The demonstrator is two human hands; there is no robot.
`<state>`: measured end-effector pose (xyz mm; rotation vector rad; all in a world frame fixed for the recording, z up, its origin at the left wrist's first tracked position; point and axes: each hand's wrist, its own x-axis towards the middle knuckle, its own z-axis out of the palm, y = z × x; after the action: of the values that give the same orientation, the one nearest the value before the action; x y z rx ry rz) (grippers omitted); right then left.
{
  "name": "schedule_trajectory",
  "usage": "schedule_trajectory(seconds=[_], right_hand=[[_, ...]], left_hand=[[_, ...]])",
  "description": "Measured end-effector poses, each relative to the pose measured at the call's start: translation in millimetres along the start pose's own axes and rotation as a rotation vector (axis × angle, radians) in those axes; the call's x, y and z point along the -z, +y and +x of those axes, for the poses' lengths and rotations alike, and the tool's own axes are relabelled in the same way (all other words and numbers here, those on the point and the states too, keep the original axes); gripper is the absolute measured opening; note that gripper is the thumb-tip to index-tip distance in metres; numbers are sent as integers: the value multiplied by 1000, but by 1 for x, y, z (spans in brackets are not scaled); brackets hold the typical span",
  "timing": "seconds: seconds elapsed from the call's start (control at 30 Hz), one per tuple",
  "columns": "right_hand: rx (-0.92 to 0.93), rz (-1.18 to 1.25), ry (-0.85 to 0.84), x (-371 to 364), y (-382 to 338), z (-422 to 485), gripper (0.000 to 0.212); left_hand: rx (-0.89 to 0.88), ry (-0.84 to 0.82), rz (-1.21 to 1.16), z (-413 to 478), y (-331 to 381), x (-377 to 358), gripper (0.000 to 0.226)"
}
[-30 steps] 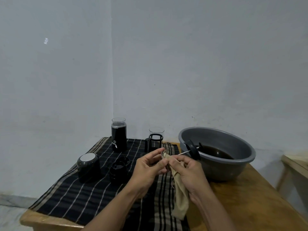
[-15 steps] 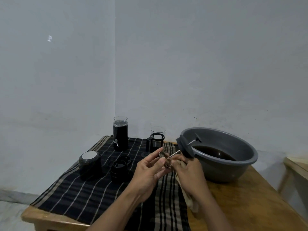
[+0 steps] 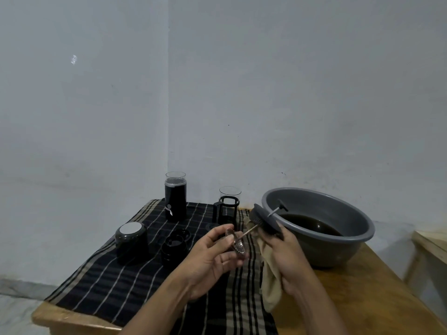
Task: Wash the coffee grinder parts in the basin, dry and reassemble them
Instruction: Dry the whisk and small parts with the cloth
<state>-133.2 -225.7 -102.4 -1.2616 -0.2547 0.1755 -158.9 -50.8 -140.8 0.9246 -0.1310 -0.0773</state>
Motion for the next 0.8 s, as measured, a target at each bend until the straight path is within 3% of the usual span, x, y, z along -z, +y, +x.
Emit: schedule_trajectory(seconds=[0.1, 0.2, 0.27, 0.4, 0.53, 0.6, 0.67, 0.73, 0.8], right_hand=[[-177, 280, -45, 8, 4, -2, 31], [-183, 480, -116, 13, 2, 1, 37], [-181, 435, -157, 11, -6, 0, 49], [-140, 192, -107, -3, -23, -6, 20], [-79, 130, -151, -4, -20, 3, 21], [-34, -117, -160, -5, -22, 2, 17], [86, -578, -133, -7, -26, 1, 14], [181, -859, -124, -11, -28, -1, 12], [279, -980, -110, -17, -28, -2, 8]], left_hand=[[5, 20, -9, 1, -1, -4, 46], [9, 39, -41, 3, -2, -6, 44], [17, 38, 49, 4, -1, -4, 51], [-17, -2, 414, 2, 8, -3, 69], [-77, -8, 576, 3, 23, -6, 98], [-205, 68, 789, 5, 36, -7, 128], [-333, 48, 1011, 6, 52, -9, 132], [-318, -67, 1218, 9, 67, -15, 116], [-245, -181, 1280, 13, 74, -18, 88]])
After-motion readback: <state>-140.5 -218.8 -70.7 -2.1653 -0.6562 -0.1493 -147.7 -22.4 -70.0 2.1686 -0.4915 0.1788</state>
